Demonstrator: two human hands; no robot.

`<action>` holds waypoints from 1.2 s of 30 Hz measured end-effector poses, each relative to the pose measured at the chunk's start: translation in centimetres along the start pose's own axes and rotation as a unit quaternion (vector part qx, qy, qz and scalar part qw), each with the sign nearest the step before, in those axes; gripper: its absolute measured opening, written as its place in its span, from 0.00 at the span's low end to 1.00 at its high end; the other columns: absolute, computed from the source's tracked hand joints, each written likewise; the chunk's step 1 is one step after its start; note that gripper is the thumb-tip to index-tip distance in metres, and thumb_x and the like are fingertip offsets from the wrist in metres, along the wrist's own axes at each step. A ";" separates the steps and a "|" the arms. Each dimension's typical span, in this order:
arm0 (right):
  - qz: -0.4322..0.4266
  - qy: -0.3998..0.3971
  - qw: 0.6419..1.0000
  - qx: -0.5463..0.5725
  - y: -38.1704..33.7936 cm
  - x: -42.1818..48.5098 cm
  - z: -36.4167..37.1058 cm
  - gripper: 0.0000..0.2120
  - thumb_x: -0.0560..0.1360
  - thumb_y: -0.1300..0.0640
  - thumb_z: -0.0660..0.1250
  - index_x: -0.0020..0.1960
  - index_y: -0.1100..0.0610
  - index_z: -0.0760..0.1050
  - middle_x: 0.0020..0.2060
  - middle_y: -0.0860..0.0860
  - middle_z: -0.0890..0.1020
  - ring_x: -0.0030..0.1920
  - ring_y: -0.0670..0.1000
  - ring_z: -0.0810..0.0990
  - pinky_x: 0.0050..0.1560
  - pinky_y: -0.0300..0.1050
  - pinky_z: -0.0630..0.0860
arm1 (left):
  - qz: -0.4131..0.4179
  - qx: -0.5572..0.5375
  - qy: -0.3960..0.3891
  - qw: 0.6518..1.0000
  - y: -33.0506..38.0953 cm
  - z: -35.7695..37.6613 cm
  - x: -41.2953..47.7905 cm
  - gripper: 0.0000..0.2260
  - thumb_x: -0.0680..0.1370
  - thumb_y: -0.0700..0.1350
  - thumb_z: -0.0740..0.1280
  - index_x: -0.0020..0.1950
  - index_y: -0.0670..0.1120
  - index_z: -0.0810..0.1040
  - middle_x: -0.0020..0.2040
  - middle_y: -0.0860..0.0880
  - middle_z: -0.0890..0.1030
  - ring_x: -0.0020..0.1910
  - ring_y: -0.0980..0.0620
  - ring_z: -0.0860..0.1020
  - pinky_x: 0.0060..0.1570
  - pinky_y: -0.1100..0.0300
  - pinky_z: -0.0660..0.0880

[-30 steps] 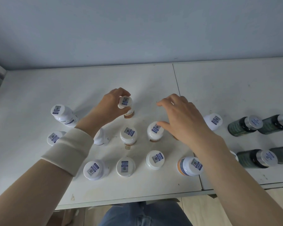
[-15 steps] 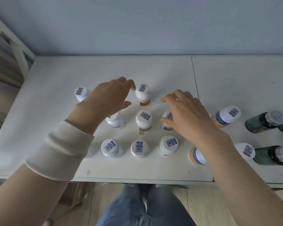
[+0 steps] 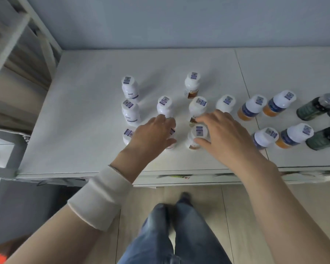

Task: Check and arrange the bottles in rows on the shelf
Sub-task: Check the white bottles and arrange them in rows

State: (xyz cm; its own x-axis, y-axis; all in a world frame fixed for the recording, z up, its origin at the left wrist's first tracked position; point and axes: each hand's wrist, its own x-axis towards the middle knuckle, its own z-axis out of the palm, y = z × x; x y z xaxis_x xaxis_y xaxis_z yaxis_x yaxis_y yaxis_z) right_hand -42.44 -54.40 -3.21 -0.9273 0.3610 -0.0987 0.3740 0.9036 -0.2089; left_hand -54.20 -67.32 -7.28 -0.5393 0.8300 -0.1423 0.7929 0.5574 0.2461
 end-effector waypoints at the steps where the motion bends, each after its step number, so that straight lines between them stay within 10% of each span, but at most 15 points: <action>1: 0.005 0.014 1.000 0.020 0.0 -0.6 0.3 0.21 0.74 0.49 0.65 0.65 0.53 0.68 0.60 0.53 0.73 0.59 0.55 0.71 0.51 0.46 0.70 | -0.006 -0.035 0.020 0.999 -0.3 0.0 -0.2 0.17 0.76 0.50 0.66 0.62 0.47 0.70 0.57 0.46 0.73 0.52 0.48 0.74 0.41 0.56 0.68; 5: 0.042 0.083 0.958 0.270 -0.6 -2.0 1.6 0.21 0.74 0.49 0.65 0.64 0.54 0.69 0.60 0.52 0.75 0.55 0.51 0.76 0.52 0.46 0.75 | -0.046 -0.300 0.130 0.944 -1.5 -2.3 -2.7 0.12 0.73 0.43 0.70 0.55 0.47 0.75 0.49 0.53 0.77 0.46 0.52 0.77 0.43 0.63 0.74; 11: 0.033 -0.049 0.727 0.684 -2.4 -3.5 1.4 0.12 0.73 0.49 0.65 0.54 0.50 0.69 0.47 0.53 0.77 0.34 0.50 0.81 0.30 0.41 0.77 | -0.012 -0.606 0.105 0.789 -0.5 -4.3 -6.3 0.14 0.70 0.52 0.66 0.53 0.51 0.76 0.53 0.51 0.81 0.50 0.53 0.80 0.52 0.55 0.78; 15: -0.038 0.012 0.746 0.665 -2.2 -4.4 2.3 0.22 0.68 0.58 0.70 0.58 0.46 0.67 0.52 0.53 0.74 0.46 0.46 0.79 0.45 0.42 0.79 | -0.022 -0.607 0.119 0.786 0.2 -3.7 -7.0 0.13 0.70 0.55 0.65 0.51 0.52 0.77 0.44 0.53 0.81 0.44 0.55 0.79 0.42 0.64 0.77; 19: 0.002 -0.016 0.670 0.742 -2.9 -4.9 2.8 0.33 0.64 0.41 0.74 0.62 0.51 0.64 0.51 0.56 0.77 0.40 0.51 0.82 0.38 0.43 0.79 | 0.018 -0.620 0.136 0.773 -0.2 -3.2 -7.9 0.10 0.73 0.47 0.67 0.53 0.47 0.77 0.53 0.49 0.82 0.55 0.50 0.79 0.52 0.56 0.77; 25: 0.005 -0.029 0.659 0.751 -3.4 -5.5 2.6 0.33 0.63 0.46 0.75 0.63 0.51 0.64 0.54 0.57 0.77 0.44 0.55 0.83 0.40 0.43 0.79 | 0.080 -0.650 0.137 0.743 -1.1 -2.6 -8.6 0.14 0.74 0.33 0.66 0.51 0.51 0.79 0.60 0.50 0.80 0.64 0.50 0.74 0.56 0.61 0.73; 31: -0.023 0.032 0.722 0.691 -3.7 -5.7 2.3 0.19 0.70 0.65 0.66 0.58 0.52 0.68 0.52 0.46 0.78 0.51 0.41 0.79 0.49 0.36 0.77 | 0.037 -0.671 0.102 0.733 -1.3 -2.3 -8.5 0.12 0.72 0.51 0.70 0.55 0.54 0.77 0.57 0.52 0.81 0.57 0.52 0.79 0.53 0.59 0.76; 36: 0.030 0.014 0.686 0.727 -3.7 -5.8 2.6 0.22 0.67 0.59 0.69 0.59 0.53 0.68 0.53 0.53 0.77 0.48 0.44 0.82 0.45 0.41 0.81 | 0.030 -0.713 0.088 0.695 -1.5 -1.3 -8.3 0.11 0.73 0.43 0.68 0.55 0.52 0.78 0.58 0.51 0.80 0.59 0.50 0.78 0.53 0.58 0.76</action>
State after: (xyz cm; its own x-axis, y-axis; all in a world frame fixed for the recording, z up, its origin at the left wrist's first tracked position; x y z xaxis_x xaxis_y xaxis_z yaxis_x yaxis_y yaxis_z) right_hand -38.44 -60.44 -4.39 -0.9016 0.4108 -0.1354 0.0112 -0.2909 -0.9567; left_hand -51.25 -75.07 -5.24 -0.6434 0.7655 -0.0029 -0.2042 -0.1679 0.9644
